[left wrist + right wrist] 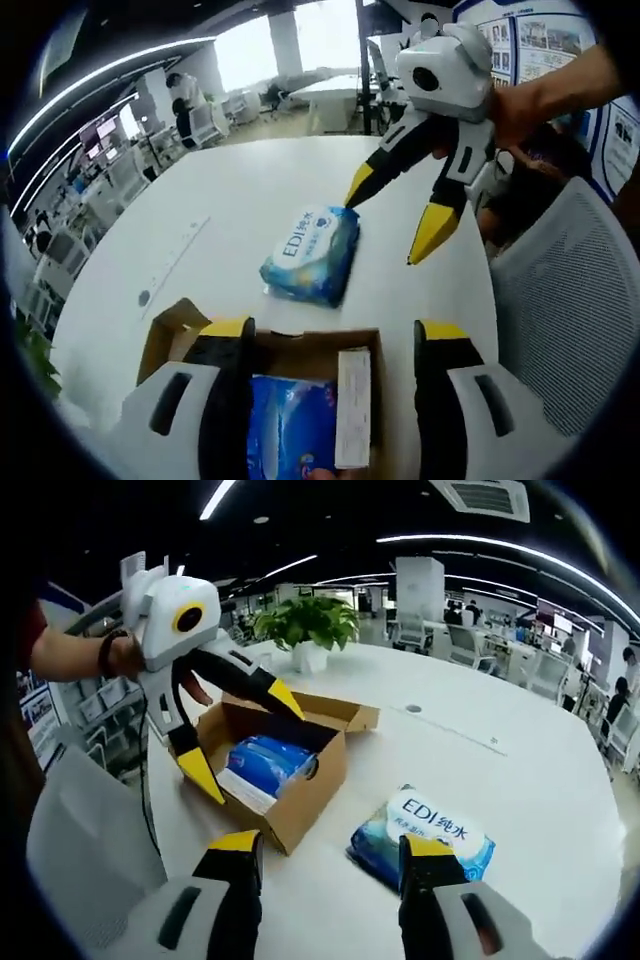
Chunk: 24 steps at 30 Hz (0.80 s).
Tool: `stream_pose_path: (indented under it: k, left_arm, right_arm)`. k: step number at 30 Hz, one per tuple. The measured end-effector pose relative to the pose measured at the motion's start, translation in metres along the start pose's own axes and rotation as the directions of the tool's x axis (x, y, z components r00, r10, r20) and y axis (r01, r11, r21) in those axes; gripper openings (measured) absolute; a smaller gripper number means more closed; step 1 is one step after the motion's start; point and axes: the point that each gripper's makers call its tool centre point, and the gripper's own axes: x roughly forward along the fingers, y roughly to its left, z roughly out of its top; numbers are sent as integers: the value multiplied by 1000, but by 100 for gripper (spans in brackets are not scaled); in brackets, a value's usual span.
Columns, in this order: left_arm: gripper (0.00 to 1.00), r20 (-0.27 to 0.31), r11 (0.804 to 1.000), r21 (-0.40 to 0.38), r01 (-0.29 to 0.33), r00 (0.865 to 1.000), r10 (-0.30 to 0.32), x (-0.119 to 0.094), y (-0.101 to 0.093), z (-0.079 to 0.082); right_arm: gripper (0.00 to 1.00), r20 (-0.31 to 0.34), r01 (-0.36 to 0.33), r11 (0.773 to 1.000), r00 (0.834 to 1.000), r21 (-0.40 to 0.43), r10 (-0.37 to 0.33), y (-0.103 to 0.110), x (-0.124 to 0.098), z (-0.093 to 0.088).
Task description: Operate the shoe box by opening the lid, removing the specified soft item, and placing it in the target area until the item is outside and the box remains undamaged.
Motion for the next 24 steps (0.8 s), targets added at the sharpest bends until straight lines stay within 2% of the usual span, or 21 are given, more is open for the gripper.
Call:
stream_pose_path:
  k: [4,13,21,24]
  left_arm:
    - [67,54,998,-61,-29,998,32,-19,9,-1]
    - [72,103,983,-165,-75,990,93,-57,24,-18]
    - [75,115,972,-207,-113,984,139,-80,22,-36]
    - [75,106,968,-216,-127,983,152,-88,21,-47]
  right_arm:
    - [54,16,-3,1000,1000,16,3,6,1,4]
    - [55,39,-6,999,999,45,4,13,3,10]
    - [59,59,-33,999,998,41,31,27,15,26]
    - [59,60,-42,999,997,29,40,32,19,31]
